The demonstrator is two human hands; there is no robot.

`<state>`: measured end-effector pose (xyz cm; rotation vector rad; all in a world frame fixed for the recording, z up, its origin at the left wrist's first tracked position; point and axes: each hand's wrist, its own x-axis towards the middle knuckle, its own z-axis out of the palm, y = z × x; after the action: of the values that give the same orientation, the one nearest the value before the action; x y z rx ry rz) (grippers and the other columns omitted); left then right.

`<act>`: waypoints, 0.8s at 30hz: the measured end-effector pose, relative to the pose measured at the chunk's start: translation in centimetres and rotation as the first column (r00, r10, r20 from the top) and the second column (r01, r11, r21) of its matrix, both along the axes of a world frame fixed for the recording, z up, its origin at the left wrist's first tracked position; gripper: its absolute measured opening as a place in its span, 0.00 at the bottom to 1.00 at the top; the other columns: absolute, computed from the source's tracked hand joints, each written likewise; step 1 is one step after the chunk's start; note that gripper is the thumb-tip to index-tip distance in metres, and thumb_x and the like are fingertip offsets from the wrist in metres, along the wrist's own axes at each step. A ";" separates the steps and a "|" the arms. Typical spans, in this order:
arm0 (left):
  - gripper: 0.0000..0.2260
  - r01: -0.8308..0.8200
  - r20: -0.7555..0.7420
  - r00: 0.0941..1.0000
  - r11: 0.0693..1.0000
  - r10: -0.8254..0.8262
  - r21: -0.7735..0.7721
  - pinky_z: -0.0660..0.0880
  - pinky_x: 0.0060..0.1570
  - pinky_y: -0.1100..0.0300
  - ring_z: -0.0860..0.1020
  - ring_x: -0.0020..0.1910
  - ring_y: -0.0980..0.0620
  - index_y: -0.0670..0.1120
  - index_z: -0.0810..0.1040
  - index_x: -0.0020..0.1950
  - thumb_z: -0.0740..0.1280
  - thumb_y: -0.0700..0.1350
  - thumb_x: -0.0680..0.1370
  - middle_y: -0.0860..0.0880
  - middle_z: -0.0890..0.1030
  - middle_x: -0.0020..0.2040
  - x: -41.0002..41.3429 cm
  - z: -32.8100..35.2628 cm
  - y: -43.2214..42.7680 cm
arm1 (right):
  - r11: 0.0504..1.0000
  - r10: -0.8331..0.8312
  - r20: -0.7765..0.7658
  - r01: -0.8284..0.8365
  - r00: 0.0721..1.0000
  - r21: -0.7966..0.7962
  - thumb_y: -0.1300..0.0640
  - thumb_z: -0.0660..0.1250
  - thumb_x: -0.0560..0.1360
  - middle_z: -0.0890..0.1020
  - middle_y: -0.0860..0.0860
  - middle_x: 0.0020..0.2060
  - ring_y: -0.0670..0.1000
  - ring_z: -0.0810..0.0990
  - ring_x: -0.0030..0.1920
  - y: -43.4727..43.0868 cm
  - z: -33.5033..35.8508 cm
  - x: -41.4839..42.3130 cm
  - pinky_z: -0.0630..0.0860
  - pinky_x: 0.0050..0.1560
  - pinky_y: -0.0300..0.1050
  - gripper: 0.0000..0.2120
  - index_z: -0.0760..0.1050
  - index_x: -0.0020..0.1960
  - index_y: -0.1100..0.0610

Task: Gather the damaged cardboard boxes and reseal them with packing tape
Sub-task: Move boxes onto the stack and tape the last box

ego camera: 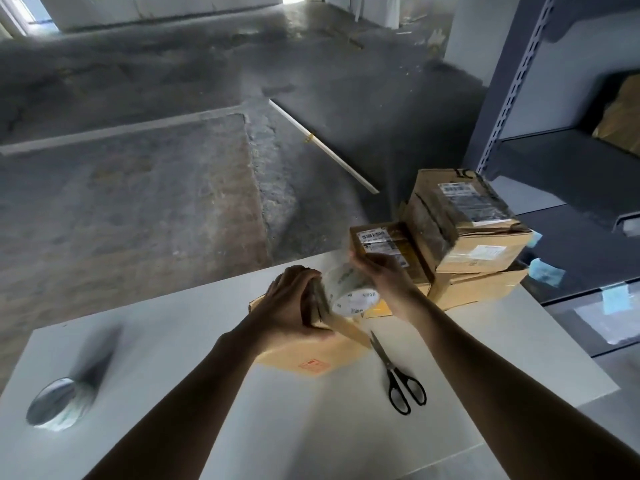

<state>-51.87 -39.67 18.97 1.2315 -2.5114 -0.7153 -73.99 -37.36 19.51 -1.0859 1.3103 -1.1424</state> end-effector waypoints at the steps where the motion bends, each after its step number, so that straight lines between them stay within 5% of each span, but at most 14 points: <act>1: 0.41 -0.011 -0.072 0.997 0.999 0.013 0.033 0.71 0.65 0.52 0.65 0.67 0.56 0.60 0.63 0.68 0.76 0.66 0.60 0.62 0.63 0.65 0.2 -0.1 0.1 | 1.000 0.000 0.035 0.001 0.999 -0.007 0.39 0.69 0.69 0.84 0.61 0.42 0.62 0.83 0.45 -0.2 0.5 0.1 0.80 0.49 0.56 0.20 0.81 0.42 0.57; 5: 0.41 -0.025 -0.242 0.968 0.990 0.058 0.137 0.71 0.64 0.63 0.66 0.66 0.64 0.59 0.60 0.68 0.80 0.58 0.63 0.59 0.63 0.65 2.1 -0.4 1.1 | 0.993 0.119 -0.017 -0.119 0.993 -0.024 0.42 0.71 0.71 0.84 0.53 0.36 0.56 0.84 0.40 -1.0 3.2 2.2 0.80 0.45 0.50 0.15 0.82 0.34 0.52; 8: 0.43 -0.045 -0.253 0.962 0.973 0.104 0.228 0.69 0.69 0.60 0.62 0.69 0.65 0.58 0.57 0.71 0.80 0.56 0.64 0.60 0.60 0.67 4.0 -1.7 2.1 | 0.979 0.200 -0.101 -0.201 0.975 -0.008 0.42 0.72 0.73 0.84 0.56 0.35 0.57 0.83 0.38 -1.6 2.8 4.4 0.79 0.45 0.50 0.17 0.81 0.37 0.57; 11: 0.47 -0.030 -0.175 0.981 0.960 0.081 0.277 0.62 0.74 0.52 0.56 0.76 0.55 0.62 0.50 0.74 0.77 0.60 0.64 0.59 0.55 0.74 5.9 -3.1 2.5 | 0.965 0.256 -0.213 -0.264 0.943 -0.008 0.36 0.71 0.71 0.82 0.63 0.36 0.65 0.82 0.40 -1.7 1.9 6.4 0.76 0.45 0.51 0.29 0.75 0.35 0.64; 15: 0.44 -0.055 -0.222 0.958 0.881 0.179 0.469 0.55 0.77 0.50 0.50 0.79 0.57 0.67 0.44 0.77 0.69 0.67 0.70 0.61 0.49 0.80 8.8 -4.9 2.9 | 0.951 0.297 -0.254 -0.308 0.920 -0.003 0.26 0.69 0.65 0.80 0.67 0.39 0.66 0.83 0.43 -1.6 0.8 8.8 0.79 0.48 0.58 0.42 0.74 0.40 0.70; 18: 0.27 -0.100 -0.433 0.784 0.779 0.445 0.619 0.58 0.76 0.48 0.58 0.77 0.57 0.64 0.58 0.77 0.52 0.69 0.79 0.61 0.61 0.78 9.7 -6.0 2.8 | 0.946 0.323 -0.228 -0.323 0.919 0.039 0.25 0.70 0.62 0.81 0.67 0.42 0.66 0.83 0.46 -1.9 0.2 10.3 0.78 0.53 0.64 0.45 0.77 0.45 0.70; 21: 0.17 -0.317 -0.363 0.635 0.658 0.682 0.683 0.69 0.70 0.46 0.72 0.69 0.53 0.59 0.74 0.67 0.55 0.61 0.83 0.56 0.75 0.69 8.9 -6.0 1.9 | 0.949 0.316 -0.235 -0.307 0.919 0.076 0.24 0.71 0.60 0.82 0.66 0.46 0.65 0.83 0.50 -1.9 -0.7 11.5 0.77 0.56 0.64 0.46 0.78 0.49 0.68; 24: 0.17 -0.317 -0.308 0.552 0.536 0.775 0.782 0.77 0.57 0.52 0.80 0.56 0.48 0.49 0.80 0.57 0.57 0.57 0.83 0.46 0.83 0.55 8.0 -5.3 1.5 | 0.944 0.328 -0.250 -0.306 0.911 0.122 0.24 0.71 0.60 0.80 0.67 0.48 0.66 0.81 0.53 -2.0 -1.4 12.6 0.77 0.56 0.68 0.47 0.76 0.52 0.68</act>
<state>-43.83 -38.21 13.67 1.5596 -1.1276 -1.5571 -61.34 -39.36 18.09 -1.3708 1.3115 -0.7117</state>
